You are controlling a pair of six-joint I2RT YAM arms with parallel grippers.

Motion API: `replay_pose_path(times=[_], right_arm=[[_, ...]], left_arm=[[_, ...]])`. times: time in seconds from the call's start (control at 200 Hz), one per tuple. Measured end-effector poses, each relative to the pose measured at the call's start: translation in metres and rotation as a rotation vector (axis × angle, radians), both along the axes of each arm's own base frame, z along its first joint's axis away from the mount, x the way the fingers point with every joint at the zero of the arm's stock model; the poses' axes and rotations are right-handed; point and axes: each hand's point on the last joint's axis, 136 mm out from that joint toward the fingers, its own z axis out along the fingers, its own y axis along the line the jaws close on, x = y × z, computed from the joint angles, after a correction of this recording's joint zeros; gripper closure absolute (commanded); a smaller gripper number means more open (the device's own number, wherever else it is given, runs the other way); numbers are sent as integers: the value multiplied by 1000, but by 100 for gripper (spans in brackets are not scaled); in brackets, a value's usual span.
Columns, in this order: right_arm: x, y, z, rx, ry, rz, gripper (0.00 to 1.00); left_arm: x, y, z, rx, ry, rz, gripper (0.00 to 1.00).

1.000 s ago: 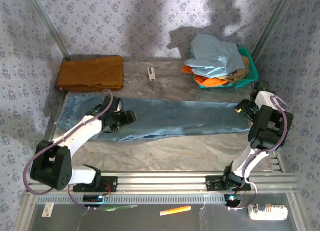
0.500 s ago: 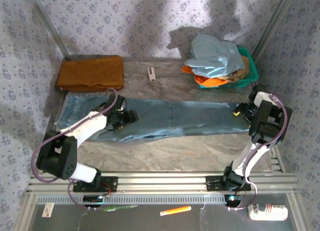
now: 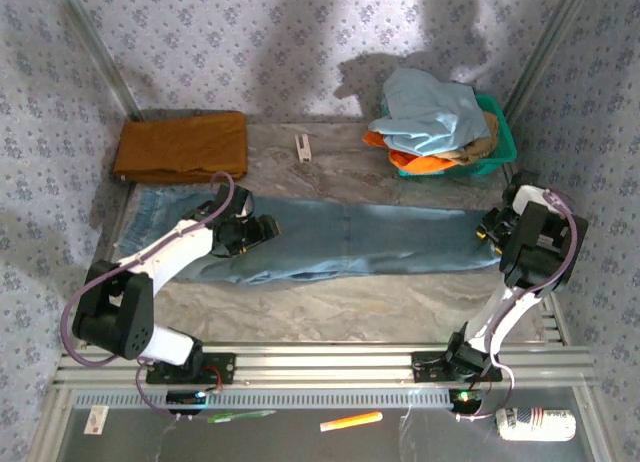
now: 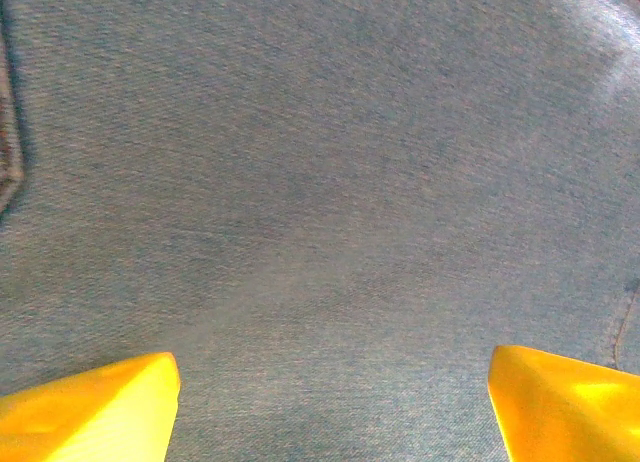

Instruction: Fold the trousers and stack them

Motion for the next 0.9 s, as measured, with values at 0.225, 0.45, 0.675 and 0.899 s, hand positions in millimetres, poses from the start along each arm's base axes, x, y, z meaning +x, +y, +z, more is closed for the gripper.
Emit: replay_pose_path(times=[0.225, 0.45, 0.675, 0.899], right_arm=[[4, 4, 3, 25, -51, -5, 100], [1, 8, 7, 12, -90, 0, 100], [1, 40, 47, 9, -207, 55, 100], [12, 104, 100, -7, -336, 236, 100]], left_arm=[[-3, 2, 2, 3, 5, 2, 19], [0, 8, 11, -7, -20, 22, 20], [4, 27, 26, -11, -61, 69, 20], [4, 55, 45, -9, -123, 130, 19]])
